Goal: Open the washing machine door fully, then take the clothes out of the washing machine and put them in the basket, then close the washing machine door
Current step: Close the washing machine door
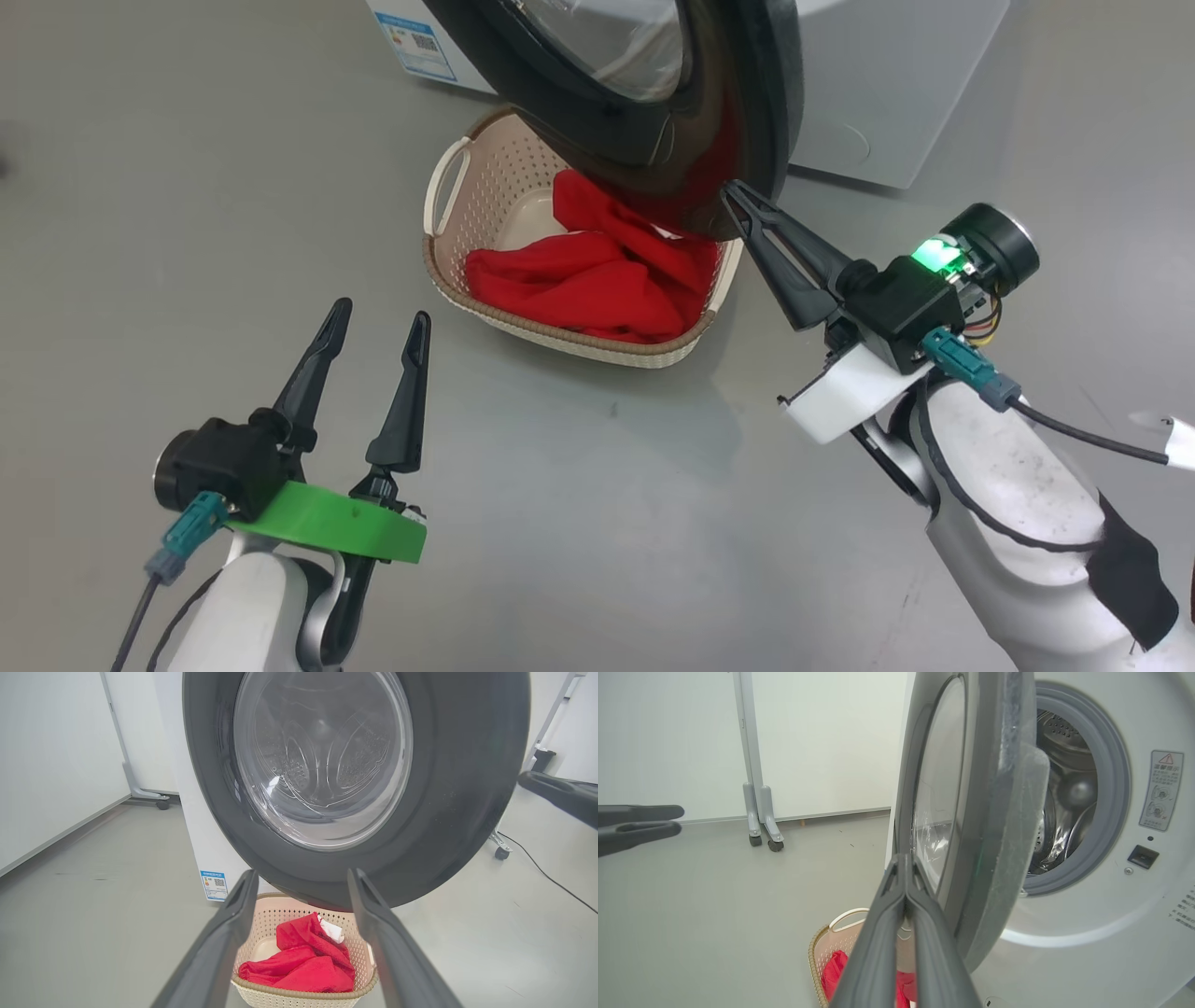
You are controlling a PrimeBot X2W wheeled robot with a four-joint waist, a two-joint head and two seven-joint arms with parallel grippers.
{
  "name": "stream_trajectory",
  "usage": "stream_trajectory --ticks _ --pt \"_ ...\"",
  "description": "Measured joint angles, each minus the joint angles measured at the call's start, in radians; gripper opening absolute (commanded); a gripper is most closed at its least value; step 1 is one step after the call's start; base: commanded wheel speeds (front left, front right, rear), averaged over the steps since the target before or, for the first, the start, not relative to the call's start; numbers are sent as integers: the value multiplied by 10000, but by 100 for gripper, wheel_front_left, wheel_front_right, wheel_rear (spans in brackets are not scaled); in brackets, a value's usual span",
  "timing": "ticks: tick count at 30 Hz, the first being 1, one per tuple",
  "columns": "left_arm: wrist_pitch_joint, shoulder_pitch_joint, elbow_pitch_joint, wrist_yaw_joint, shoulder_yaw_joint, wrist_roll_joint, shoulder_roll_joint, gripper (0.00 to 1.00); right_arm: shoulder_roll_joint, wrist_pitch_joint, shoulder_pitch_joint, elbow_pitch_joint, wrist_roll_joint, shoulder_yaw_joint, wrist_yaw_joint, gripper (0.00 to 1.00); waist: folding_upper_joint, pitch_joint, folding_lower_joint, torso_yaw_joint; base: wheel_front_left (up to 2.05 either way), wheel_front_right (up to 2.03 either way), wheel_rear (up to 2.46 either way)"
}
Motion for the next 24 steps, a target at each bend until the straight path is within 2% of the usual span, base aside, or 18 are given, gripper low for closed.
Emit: stream_trajectory --ticks 15,24 --pt "0 -366 42 -58 299 0 -184 100 -337 -17 -1412 872 464 -788 6 0 0 989 0 647 0 0 0" --pt "0 -739 10 -92 136 12 -374 100 -936 82 -2524 1187 454 -1225 6 0 0 1536 0 695 0 0 0"
